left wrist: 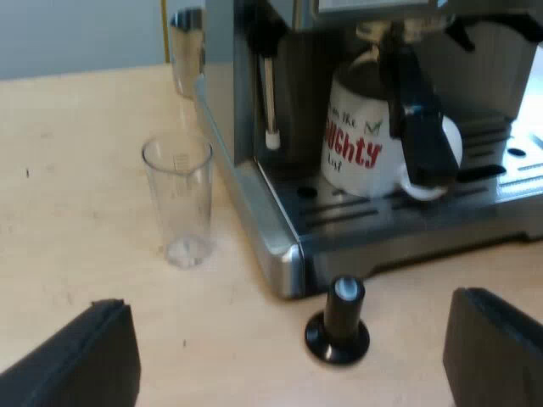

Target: Place mug into machine

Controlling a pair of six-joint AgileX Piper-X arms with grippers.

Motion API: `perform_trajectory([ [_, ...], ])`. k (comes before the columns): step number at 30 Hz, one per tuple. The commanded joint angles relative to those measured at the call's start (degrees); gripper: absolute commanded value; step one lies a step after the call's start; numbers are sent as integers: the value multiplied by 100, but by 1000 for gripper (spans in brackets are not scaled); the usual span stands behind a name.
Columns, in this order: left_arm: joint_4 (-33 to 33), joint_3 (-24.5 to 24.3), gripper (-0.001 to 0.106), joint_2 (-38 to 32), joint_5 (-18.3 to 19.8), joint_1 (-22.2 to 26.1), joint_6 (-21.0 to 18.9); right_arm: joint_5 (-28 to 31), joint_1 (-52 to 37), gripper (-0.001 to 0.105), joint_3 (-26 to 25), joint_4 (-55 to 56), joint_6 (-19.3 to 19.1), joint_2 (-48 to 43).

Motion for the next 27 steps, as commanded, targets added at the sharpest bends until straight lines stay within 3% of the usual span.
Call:
perform_trajectory([
  [1, 354, -6, 79, -241, 25, 6, 178, -48, -20, 77, 18, -44, -20, -266],
  [14, 359, -6, 79, -241, 25, 6, 300, -119, -20, 77, 115, -86, -20, -267],
  [27, -50, 210, 79, -241, 25, 6, 340, -119, -20, 77, 115, -86, -20, -267],
])
